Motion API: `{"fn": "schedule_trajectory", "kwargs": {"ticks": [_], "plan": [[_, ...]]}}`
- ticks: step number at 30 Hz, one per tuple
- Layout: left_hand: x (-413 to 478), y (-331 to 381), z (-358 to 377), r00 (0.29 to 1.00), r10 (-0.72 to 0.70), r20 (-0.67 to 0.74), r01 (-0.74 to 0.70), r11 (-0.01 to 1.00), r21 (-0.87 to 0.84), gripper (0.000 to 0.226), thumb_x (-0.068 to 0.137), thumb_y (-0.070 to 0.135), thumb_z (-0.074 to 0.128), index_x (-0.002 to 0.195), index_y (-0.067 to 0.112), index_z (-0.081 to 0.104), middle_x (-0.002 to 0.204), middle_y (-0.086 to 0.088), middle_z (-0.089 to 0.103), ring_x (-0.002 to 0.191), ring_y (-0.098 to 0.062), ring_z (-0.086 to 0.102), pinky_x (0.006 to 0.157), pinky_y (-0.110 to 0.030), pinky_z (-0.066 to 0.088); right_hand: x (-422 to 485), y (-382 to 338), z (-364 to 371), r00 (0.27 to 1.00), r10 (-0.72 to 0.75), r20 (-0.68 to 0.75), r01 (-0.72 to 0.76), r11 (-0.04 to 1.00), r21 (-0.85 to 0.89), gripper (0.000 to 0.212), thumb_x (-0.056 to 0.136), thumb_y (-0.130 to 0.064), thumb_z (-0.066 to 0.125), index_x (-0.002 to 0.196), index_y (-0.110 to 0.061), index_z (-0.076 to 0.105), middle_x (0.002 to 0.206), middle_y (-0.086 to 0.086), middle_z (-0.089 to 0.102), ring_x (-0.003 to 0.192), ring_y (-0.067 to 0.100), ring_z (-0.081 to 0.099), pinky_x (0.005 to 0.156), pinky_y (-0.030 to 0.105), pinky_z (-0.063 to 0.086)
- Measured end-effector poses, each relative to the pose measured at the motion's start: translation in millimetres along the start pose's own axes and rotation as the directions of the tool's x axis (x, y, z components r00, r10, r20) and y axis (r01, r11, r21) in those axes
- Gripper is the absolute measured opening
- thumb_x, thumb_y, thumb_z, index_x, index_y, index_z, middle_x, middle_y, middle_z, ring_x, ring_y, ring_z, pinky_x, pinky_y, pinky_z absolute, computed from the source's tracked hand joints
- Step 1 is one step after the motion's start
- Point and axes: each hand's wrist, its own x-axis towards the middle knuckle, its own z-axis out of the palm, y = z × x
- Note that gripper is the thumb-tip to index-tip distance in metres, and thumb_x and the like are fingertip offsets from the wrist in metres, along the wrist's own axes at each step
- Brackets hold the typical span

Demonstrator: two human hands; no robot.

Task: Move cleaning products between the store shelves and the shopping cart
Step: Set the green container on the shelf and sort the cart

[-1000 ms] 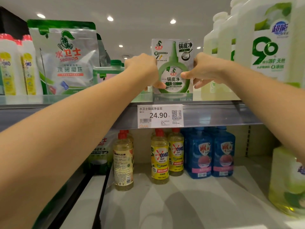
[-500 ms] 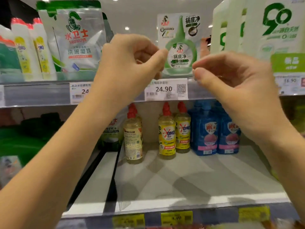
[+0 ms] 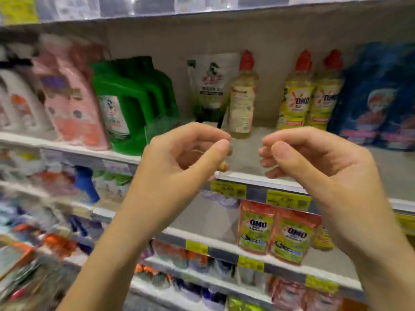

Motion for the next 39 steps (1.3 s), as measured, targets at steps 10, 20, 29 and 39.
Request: {"fn": "schedule_trajectory", "kwargs": {"ticks": [10,20,29,39], "plan": [[-84,-50,-83,0.945,-0.194,-0.263,0.177,0.98,-0.091,0.015,0.084,0.026,0.066,0.097,0.021,0.07,0.087,0.002,0.074,0.082,-0.01,0.071,0.07,-0.018,0.053,-21,17,115,0.949,0.162,0.271,-0.211,0.964,0.162,0.013,0.081,-0.028,0.068,0.091,-0.027,0.075,0.088,0.003,0.074,0.083,0.02,0.07,0.072,0.026,0.057],[-214,-83,-246,0.753,-0.314,-0.579,0.345,0.937,-0.059,0.022,0.081,0.038,0.064,0.099,0.026,0.071,0.096,-0.002,0.074,0.093,-0.019,0.07,0.079,-0.032,0.058,-50,5,327,0.806,0.171,0.567,-0.358,0.903,0.238,0.017,0.073,-0.025,0.08,0.089,-0.024,0.074,0.086,0.01,0.073,0.083,0.032,0.067,0.075,0.033,0.056],[-329,-97,-408,0.509,-0.347,-0.788,0.459,0.884,-0.093,0.016,0.084,0.027,0.068,0.096,0.019,0.071,0.094,0.001,0.074,0.091,-0.009,0.068,0.081,-0.023,0.054,-94,-9,529,0.684,0.113,0.721,-0.42,0.869,0.262,0.045,0.066,-0.059,0.074,0.094,-0.025,0.075,0.088,0.005,0.075,0.081,0.019,0.071,0.076,0.023,0.056],[-377,-134,-507,0.25,-0.382,-0.89,0.451,0.859,-0.242,0.019,0.082,0.029,0.071,0.099,0.021,0.07,0.096,0.0,0.074,0.096,-0.013,0.069,0.083,-0.023,0.055,-93,7,682,0.53,0.106,0.841,-0.511,0.831,0.217,0.035,0.068,-0.048,0.073,0.092,-0.023,0.075,0.088,0.007,0.074,0.08,0.016,0.07,0.074,0.022,0.056]]}}
